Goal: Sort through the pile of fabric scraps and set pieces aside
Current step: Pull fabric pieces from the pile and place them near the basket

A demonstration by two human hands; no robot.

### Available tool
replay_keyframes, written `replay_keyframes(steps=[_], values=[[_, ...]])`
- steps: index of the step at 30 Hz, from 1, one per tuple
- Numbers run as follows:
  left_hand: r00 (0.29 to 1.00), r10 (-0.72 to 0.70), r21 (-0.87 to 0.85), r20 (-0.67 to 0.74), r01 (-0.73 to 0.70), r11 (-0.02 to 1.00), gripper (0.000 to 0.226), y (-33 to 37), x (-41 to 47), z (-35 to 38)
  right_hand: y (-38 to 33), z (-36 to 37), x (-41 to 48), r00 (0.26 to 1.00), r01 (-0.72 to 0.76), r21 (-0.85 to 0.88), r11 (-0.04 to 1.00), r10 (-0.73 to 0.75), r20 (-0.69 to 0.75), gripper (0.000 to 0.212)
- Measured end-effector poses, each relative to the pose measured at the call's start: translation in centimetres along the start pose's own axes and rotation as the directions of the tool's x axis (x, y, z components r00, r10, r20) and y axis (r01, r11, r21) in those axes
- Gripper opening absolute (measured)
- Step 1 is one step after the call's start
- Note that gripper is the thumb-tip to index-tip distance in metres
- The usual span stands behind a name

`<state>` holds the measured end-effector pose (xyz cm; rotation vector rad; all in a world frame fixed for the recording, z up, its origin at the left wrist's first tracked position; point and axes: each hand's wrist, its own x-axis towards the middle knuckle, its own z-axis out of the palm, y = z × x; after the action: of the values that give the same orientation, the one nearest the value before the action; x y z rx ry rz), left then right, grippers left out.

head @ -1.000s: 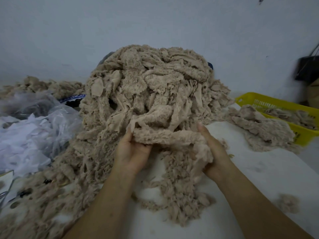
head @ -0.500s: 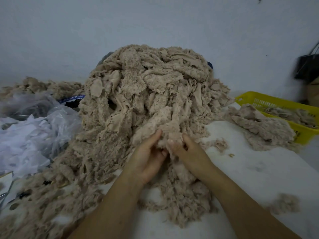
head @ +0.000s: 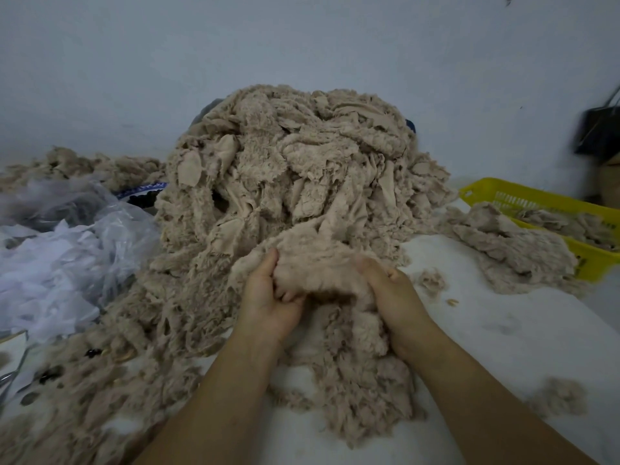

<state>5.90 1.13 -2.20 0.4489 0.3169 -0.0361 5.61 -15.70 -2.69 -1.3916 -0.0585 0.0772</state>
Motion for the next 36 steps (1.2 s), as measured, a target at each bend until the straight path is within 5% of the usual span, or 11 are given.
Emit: replay_keyframes(steps=[4,14,16,19,21,25,28,30,33,36], values=[[0.992,0.114,-0.075,-0.051,-0.117,0.990,0.034,2.4,0.7,-1.7,-1.2,-2.8,1.3,0.983,0.020,0.237,0.971,0.025,-0.184,0.024],[0.963,0.262,-0.169,-0.058,-0.268,0.949,0.042,2.6,1.2,-1.8,-0.9,-3.2,1.4,0.983,-0.120,0.461,0.879,0.170,-0.069,0.048],[0.958,0.275,-0.174,-0.084,-0.286,0.942,0.042,2.6,1.4,-1.8,-0.5,-3.4,1.6,0.972,-0.078,0.385,0.920,0.156,-0.174,0.051],[0.948,0.294,-0.168,-0.118,-0.311,0.935,0.041,2.7,1.8,-2.0,-0.2,-3.5,1.8,0.915,-0.002,0.054,0.999,0.024,-0.402,0.036],[0.944,0.303,-0.154,-0.129,-0.321,0.934,0.041,2.8,1.8,-2.1,0.1,-3.5,2.0,0.894,-0.018,0.021,1.000,0.025,-0.447,0.032],[0.929,0.339,-0.126,-0.148,-0.357,0.925,0.042,3.1,2.0,-2.4,-0.7,-3.9,2.4,0.888,-0.106,0.376,0.920,0.258,-0.380,0.037],[0.930,0.338,-0.075,-0.145,-0.351,0.933,0.040,2.9,1.8,-2.1,-0.8,-4.0,2.1,0.939,-0.180,0.575,0.798,0.313,-0.141,0.012],[0.951,0.294,-0.029,-0.091,-0.298,0.954,0.036,2.6,1.2,-1.5,-0.9,-3.7,1.8,0.968,-0.147,0.599,0.787,0.239,-0.076,0.022],[0.980,0.185,0.228,0.079,-0.198,0.953,0.064,2.1,0.2,-1.0,-1.4,-3.4,1.5,0.980,-0.054,0.581,0.812,0.154,-0.124,0.039],[0.976,0.067,0.640,0.208,-0.188,0.745,0.064,1.3,-1.2,-0.3,-1.2,-3.6,1.7,0.970,0.065,0.489,0.870,0.060,-0.237,0.030]])
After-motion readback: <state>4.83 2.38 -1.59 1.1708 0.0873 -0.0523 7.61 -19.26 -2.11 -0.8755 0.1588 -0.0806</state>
